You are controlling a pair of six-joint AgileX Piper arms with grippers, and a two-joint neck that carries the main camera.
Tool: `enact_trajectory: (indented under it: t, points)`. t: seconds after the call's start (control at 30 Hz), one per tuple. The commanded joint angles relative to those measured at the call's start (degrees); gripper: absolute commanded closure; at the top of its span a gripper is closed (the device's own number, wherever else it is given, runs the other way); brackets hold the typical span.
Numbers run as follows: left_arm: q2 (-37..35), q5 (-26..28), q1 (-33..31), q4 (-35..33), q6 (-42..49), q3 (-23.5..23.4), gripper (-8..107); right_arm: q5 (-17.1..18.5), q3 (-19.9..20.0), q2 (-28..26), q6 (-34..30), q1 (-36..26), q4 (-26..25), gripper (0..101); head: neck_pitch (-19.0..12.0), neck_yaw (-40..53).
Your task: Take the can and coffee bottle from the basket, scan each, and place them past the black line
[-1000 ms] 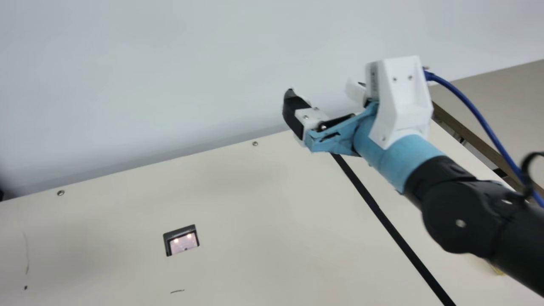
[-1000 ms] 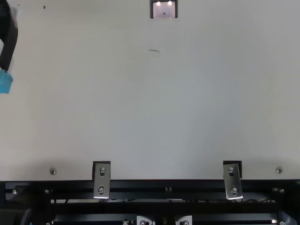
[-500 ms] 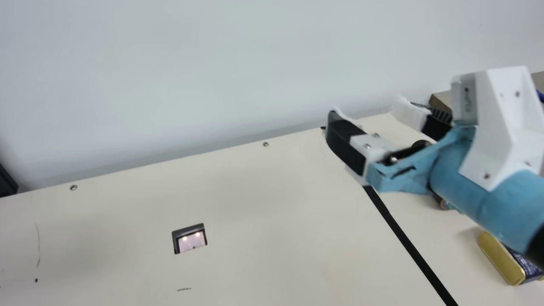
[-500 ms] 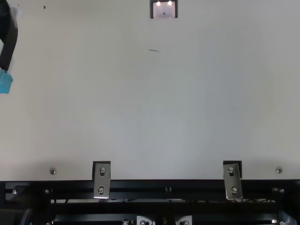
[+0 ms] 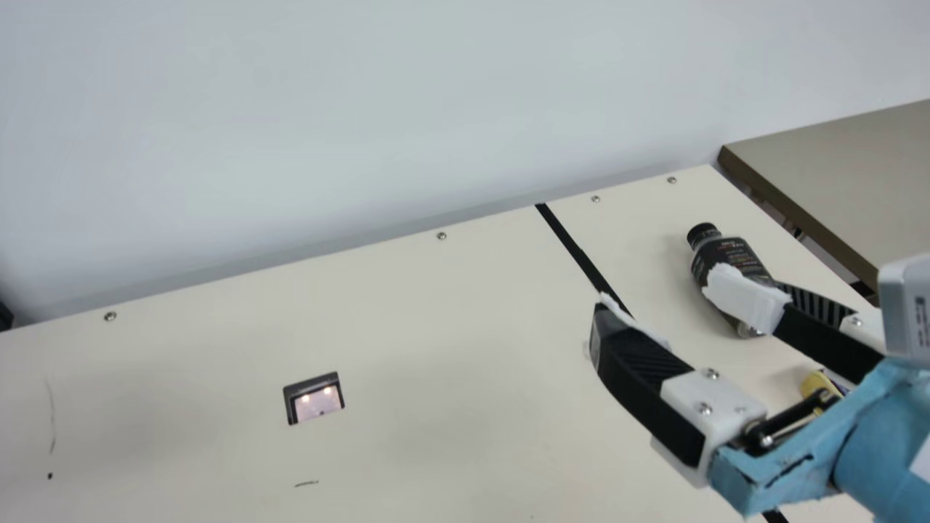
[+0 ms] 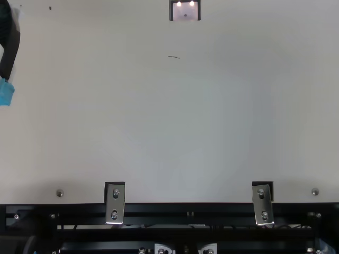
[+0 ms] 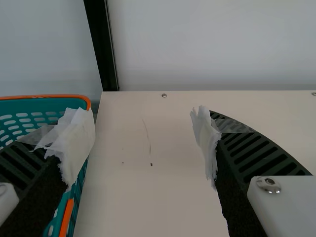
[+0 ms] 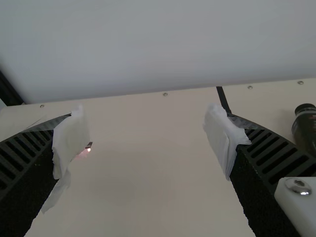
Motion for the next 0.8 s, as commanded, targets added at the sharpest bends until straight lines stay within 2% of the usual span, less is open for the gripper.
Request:
enact_trajectory:
  t: [0.0,0.1,0.77]
  points:
    - [0.0,0.0,0.0,0.0,0.0,0.0,9,0.0,0.0,0.0,0.0,0.0,0.0,0,-0.1,-0.8]
    - [0.0,0.0,0.0,0.0,0.0,0.0,9,1.3,0.6,-2.0,-0.4,-0.6,0.2,0,0.4,-1.3]
    - [0.0,0.0,0.0,0.0,0.0,0.0,9,1.3,0.6,-2.1,-0.4,-0.6,0.3,0,0.5,-1.5]
